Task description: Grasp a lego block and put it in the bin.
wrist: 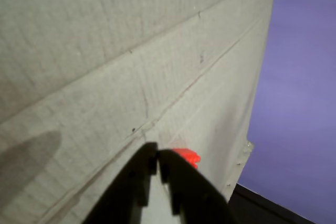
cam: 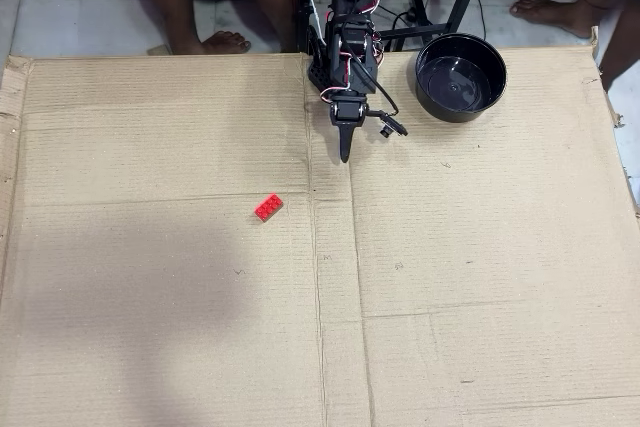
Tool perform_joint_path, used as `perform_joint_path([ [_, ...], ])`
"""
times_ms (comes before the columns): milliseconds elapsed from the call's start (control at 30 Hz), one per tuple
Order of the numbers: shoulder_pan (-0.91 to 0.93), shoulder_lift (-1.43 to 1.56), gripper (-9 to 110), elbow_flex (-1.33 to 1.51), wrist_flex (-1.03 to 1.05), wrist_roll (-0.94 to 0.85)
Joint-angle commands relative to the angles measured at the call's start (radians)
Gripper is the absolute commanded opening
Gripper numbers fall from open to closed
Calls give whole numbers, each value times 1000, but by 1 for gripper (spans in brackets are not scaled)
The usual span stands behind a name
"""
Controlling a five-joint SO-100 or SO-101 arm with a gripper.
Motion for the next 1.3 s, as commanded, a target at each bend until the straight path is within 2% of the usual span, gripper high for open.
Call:
perform_joint_path([
  [0, 23, 9, 1, 15, 0, 3],
  [300, 37, 8, 1, 6, -3, 20],
  [533, 37, 3, 1, -74, 9, 261],
  [667, 37, -48, 11, -114, 5, 448],
  [900, 37, -330, 29, -318, -5, 676],
  [1267, 124, -925, 32, -696, -5, 1143],
])
